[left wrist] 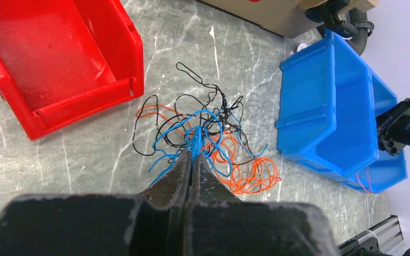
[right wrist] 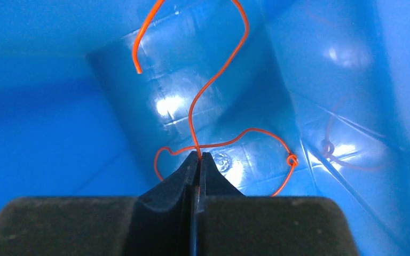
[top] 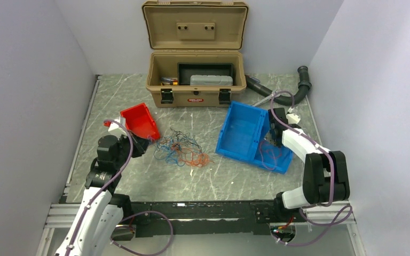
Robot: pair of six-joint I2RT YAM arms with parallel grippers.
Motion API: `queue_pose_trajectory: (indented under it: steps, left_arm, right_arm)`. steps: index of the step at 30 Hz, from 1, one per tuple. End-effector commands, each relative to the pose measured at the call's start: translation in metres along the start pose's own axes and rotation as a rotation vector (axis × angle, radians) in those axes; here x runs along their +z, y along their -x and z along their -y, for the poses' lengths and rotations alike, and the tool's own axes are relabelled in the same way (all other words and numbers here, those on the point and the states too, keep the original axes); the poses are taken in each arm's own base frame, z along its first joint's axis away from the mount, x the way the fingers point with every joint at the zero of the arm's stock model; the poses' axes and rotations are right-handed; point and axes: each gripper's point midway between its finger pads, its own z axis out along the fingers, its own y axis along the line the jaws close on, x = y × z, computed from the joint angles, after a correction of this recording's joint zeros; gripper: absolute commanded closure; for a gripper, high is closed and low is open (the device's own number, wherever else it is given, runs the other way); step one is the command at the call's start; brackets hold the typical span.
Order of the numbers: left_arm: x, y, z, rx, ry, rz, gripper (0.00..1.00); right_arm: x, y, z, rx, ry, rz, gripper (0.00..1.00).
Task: Untangle the cables
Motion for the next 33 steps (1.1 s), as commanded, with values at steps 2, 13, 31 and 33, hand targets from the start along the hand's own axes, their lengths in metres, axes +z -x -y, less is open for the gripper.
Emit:
queue_pose_trajectory:
  steps: [2,13,31,33]
  left_arm:
    - [-0.002,0.012,0.010,0.045,-0.042,0.035,1.00]
    - [0.002,0.007,0.029,0.062,-0.152,-0.016,1.00]
    - [-0.006,-0.008,0.109,0.225,-0.395,-0.182,1.00]
    - [-0.007,-0.006,0.111,0.236,-0.397,-0.183,1.00]
  right_arm:
    - [-0.016,0.039,-0.011,0.062,0.001,0.088,0.61]
    - [-0.087,0.070,-0.016,0.023,0.153,0.212,0.39]
    - [-0.243,-0.036,-0.150,-0.538,1.103,0.074,0.31]
    - [-0.247,-0.054,-0.168,-0.608,1.137,0.055,0.31]
